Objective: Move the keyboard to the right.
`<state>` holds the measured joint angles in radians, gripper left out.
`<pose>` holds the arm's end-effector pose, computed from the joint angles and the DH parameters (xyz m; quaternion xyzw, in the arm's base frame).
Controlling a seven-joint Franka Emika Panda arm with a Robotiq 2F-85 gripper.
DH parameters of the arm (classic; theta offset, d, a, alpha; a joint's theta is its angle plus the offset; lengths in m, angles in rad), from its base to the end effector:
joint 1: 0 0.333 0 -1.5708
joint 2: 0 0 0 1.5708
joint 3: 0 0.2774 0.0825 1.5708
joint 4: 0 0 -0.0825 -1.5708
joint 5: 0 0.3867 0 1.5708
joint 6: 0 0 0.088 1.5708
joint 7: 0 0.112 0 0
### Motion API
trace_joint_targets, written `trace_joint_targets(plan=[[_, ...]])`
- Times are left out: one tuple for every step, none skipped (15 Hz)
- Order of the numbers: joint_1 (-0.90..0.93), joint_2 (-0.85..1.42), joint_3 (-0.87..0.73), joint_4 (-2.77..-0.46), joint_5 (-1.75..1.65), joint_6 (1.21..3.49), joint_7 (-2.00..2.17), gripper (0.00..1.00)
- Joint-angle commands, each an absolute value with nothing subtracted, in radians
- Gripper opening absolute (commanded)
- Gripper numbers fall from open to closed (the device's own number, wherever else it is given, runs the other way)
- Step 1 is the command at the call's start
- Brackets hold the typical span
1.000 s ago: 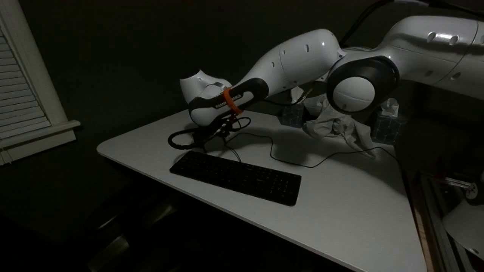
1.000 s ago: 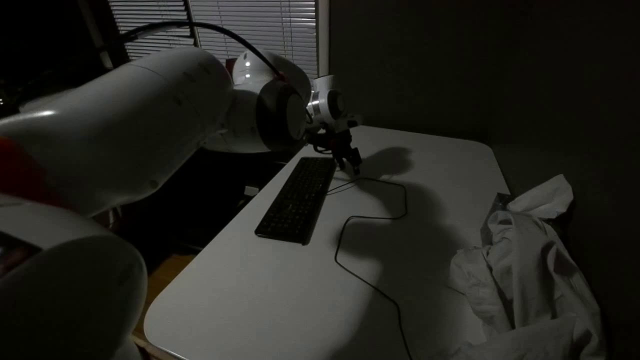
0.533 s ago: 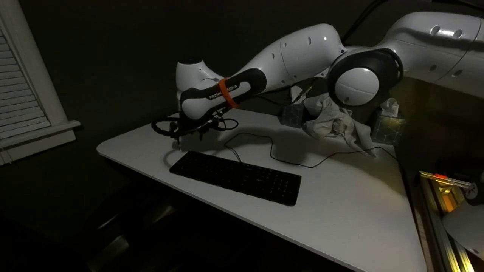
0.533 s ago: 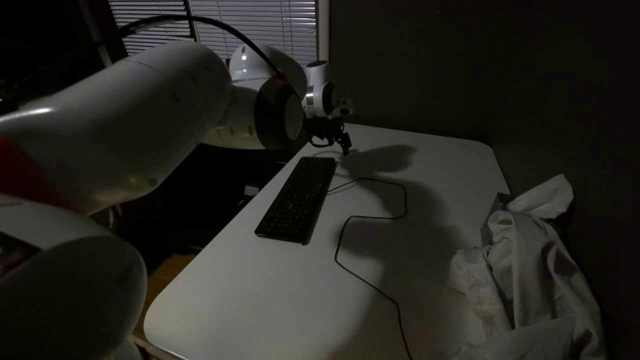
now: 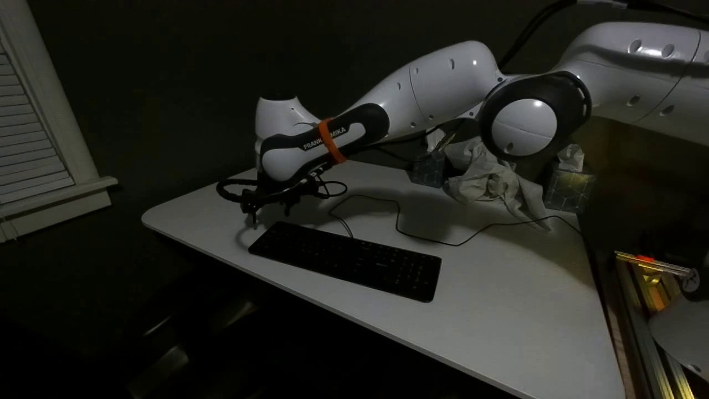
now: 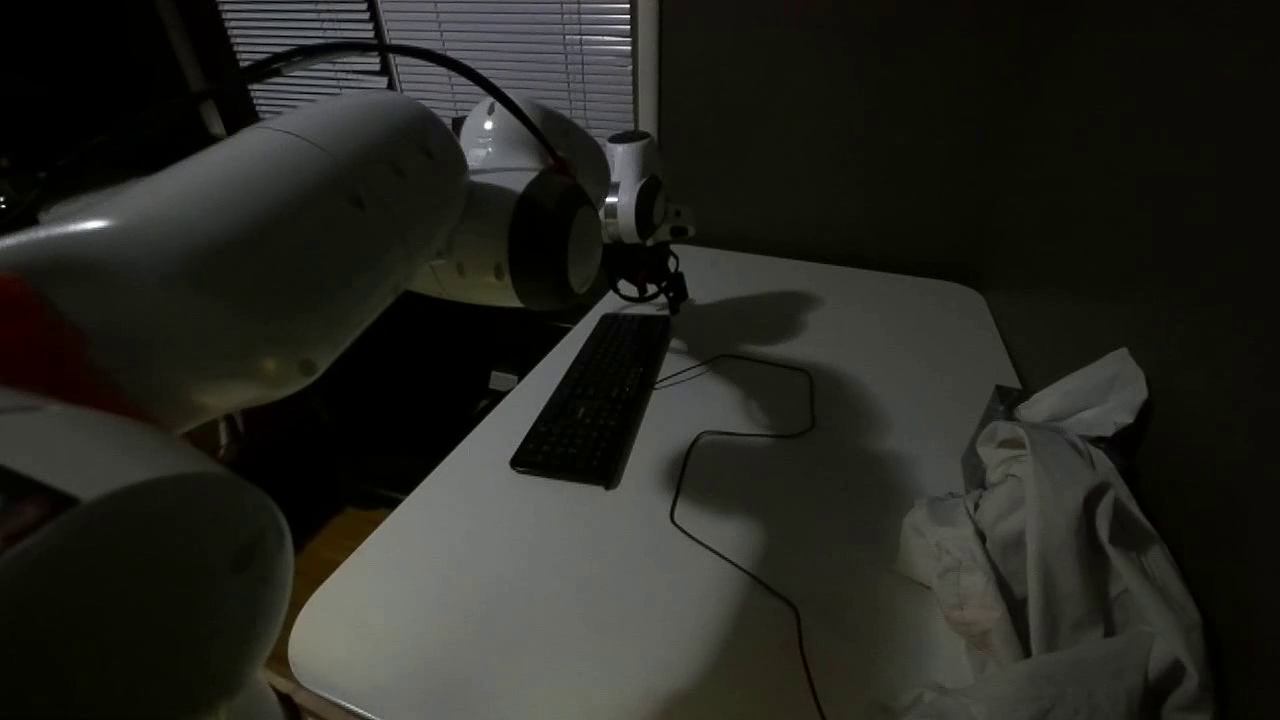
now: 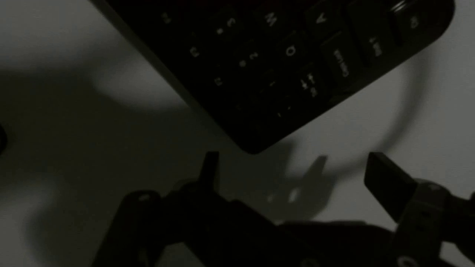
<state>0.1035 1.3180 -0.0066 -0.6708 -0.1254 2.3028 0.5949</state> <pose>0.7908 0.0766 0.1618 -0.9642 0.2070 -0.1656 0.0008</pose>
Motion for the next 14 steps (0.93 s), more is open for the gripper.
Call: trace_joint_targets(plan=[[0.088, 1.337, 0.066, -0.664, -0.112, 2.414, 0.421, 1.00], [0.082, 1.339, 0.094, -0.668, -0.108, 2.441, 0.363, 1.00], [0.082, 1.346, 0.101, -0.669, -0.122, 2.466, 0.310, 1.00], [0.075, 1.350, 0.127, -0.672, -0.117, 2.484, 0.244, 1.00], [0.070, 1.355, 0.141, -0.674, -0.122, 2.497, 0.183, 1.00], [0.064, 1.358, 0.153, -0.677, -0.128, 2.500, 0.118, 1.00], [0.056, 1.361, 0.169, -0.678, -0.129, 2.502, 0.051, 1.00], [0.078, 1.344, 0.128, -0.678, -0.126, 2.476, 0.163, 1.00], [0.072, 1.348, 0.139, -0.680, -0.126, 2.480, 0.119, 1.00], [0.067, 1.350, 0.144, -0.680, -0.126, 2.482, 0.094, 1.00], [0.064, 1.351, 0.148, -0.680, -0.126, 2.483, 0.082, 1.00], [0.063, 1.351, 0.150, -0.680, -0.126, 2.483, 0.075, 1.00], [0.068, 1.353, 0.137, -0.679, -0.136, 2.484, 0.080, 1.00], [0.077, 1.354, 0.114, -0.679, -0.146, 2.487, 0.115, 1.00]])
